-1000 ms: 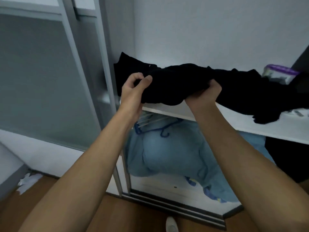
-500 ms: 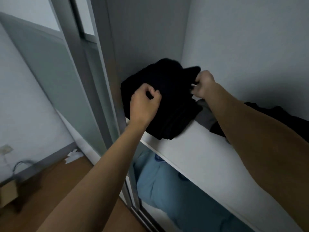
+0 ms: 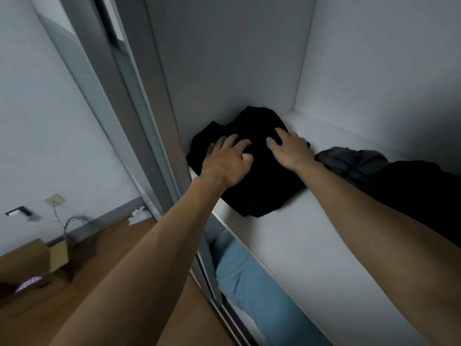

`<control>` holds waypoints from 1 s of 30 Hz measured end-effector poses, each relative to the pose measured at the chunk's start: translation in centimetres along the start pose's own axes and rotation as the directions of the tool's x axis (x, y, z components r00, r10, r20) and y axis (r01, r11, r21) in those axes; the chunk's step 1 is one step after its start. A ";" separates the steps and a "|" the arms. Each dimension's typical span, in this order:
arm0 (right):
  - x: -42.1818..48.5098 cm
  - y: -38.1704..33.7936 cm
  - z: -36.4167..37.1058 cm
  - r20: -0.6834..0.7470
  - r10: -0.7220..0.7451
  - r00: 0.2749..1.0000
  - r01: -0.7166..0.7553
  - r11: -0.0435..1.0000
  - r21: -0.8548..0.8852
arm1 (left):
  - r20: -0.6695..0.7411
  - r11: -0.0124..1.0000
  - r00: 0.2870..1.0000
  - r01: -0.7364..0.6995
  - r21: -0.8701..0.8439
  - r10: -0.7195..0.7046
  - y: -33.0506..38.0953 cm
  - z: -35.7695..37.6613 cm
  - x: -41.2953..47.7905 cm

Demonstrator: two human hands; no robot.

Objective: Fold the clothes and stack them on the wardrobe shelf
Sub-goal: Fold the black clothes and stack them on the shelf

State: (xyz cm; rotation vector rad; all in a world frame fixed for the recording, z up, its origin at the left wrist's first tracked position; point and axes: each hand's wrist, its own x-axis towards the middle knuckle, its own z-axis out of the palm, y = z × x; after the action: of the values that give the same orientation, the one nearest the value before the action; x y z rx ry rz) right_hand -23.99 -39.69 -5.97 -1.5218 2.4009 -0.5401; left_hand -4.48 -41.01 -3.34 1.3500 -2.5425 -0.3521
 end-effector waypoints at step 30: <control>-32.1 15.8 -10.3 -0.334 0.668 0.665 -0.563 0.742 0.363 | 0.098 0.754 0.751 -0.630 -0.185 0.652 18.7 10.4 -1.9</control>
State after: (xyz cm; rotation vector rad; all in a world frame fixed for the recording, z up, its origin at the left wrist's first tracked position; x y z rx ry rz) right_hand -27.33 -2.72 -3.26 -0.4149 2.8353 -1.0342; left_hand -21.27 -28.24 -7.36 0.3341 -2.8432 -0.4928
